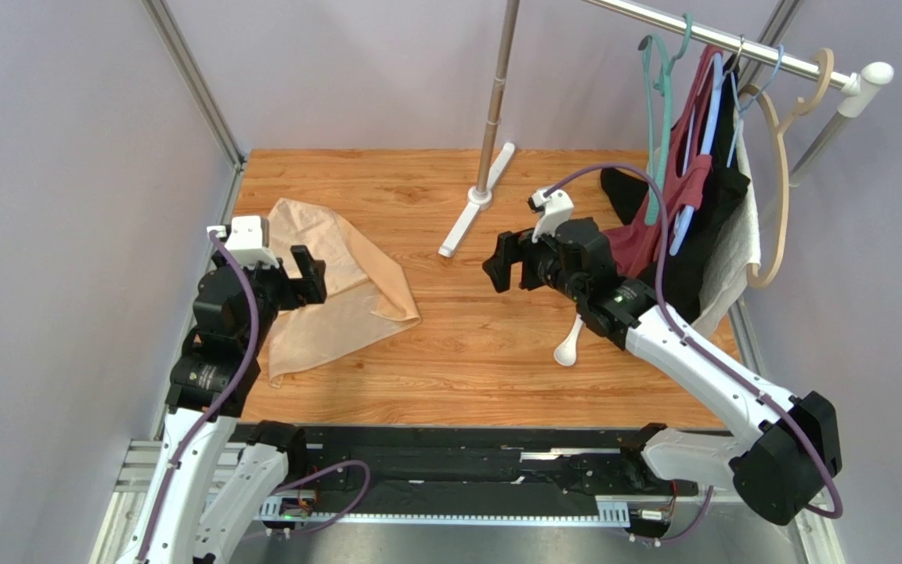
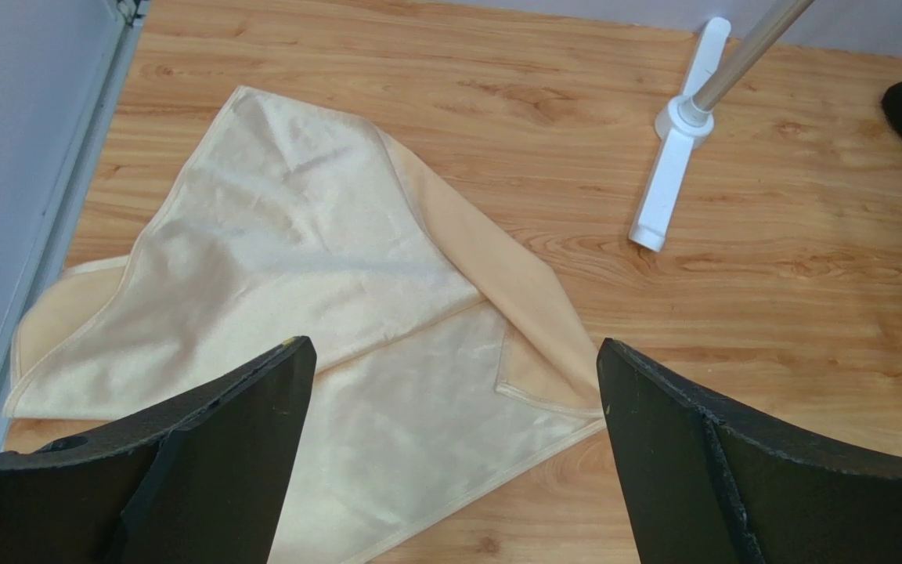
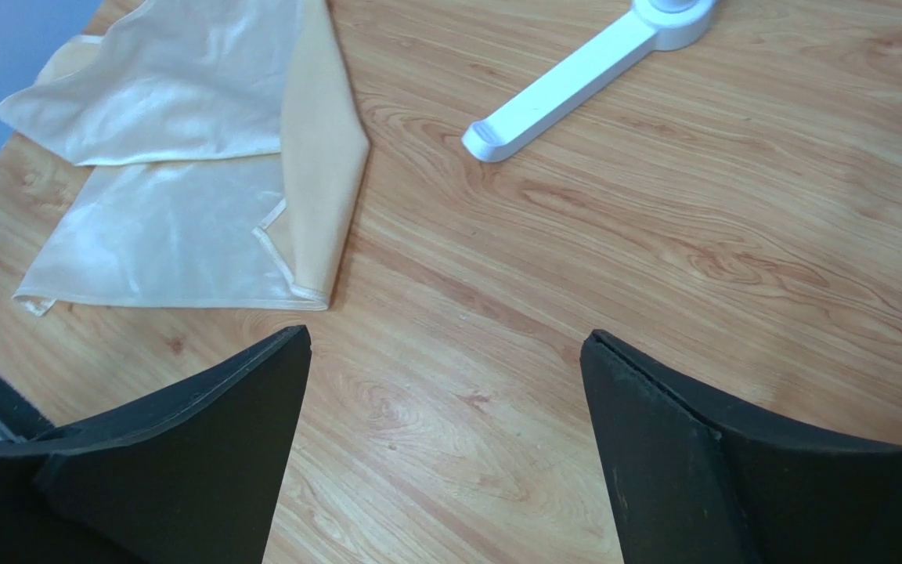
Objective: Fold the napkin, place the utensils inside, and roll it up
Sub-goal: Flatten the napkin out
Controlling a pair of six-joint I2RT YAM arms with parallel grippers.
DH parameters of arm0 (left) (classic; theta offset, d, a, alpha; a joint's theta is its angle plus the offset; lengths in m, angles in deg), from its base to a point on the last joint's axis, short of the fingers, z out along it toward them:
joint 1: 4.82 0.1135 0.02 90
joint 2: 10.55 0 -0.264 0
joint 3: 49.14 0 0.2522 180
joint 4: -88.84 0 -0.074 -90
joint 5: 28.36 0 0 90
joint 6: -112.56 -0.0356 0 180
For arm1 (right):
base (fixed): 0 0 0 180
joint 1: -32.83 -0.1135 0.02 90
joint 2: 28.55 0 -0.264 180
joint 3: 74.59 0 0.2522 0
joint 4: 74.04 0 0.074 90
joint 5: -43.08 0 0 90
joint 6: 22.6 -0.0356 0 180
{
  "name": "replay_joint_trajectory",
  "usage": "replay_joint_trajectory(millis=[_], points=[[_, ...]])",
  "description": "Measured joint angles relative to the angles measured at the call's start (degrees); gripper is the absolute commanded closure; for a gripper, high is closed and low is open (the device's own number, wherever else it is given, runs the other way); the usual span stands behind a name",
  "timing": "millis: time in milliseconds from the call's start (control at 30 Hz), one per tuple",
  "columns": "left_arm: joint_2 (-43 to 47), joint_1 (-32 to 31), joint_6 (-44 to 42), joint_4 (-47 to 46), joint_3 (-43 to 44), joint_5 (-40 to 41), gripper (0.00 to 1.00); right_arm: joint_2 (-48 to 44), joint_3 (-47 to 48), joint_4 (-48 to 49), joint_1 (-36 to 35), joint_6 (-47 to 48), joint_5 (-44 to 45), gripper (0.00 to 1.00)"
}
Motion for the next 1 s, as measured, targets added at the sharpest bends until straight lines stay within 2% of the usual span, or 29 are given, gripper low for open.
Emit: replay_joint_trajectory(millis=[133, 200, 333, 567, 667, 800, 1000], points=[[-1.22, 0.0, 0.39, 0.42, 0.5, 1.03, 0.01, 2.97, 2.75, -0.61, -1.86, 0.09, -2.14, 0.12], [-1.31, 0.0, 0.57, 1.07, 0.5, 2.1, 0.01, 6.47, 6.4, -1.42, -5.86, 0.74, -1.01, 0.13], [-1.57, 0.0, 0.48, 2.16, 0.5, 3.06, 0.01, 14.75, 14.43, -1.4, -13.55, 0.63, -1.79, 0.24], [-0.24, 3.28, 0.76, 3.87, 0.48, 6.43, 0.02, 40.61, 35.06, -1.29, -17.79, -2.8, -8.55, 0.41], [1.64, 4.37, 0.96, 3.69, 0.44, 6.75, 0.02, 51.3, 43.5, -5.27, -18.8, -2.99, -9.35, 0.46], [3.17, 4.48, 1.44, 3.3, 0.42, 6.36, 0.02, 59.19, 48.24, -9.57, -19.63, -2.93, -9.64, 0.51], [2.47, 4.5, 1.7, 3.28, -0.22, 4.94, 0.02, 63.47, 49.72, -13.11, -20.74, -2.4, -7.93, 0.52]])
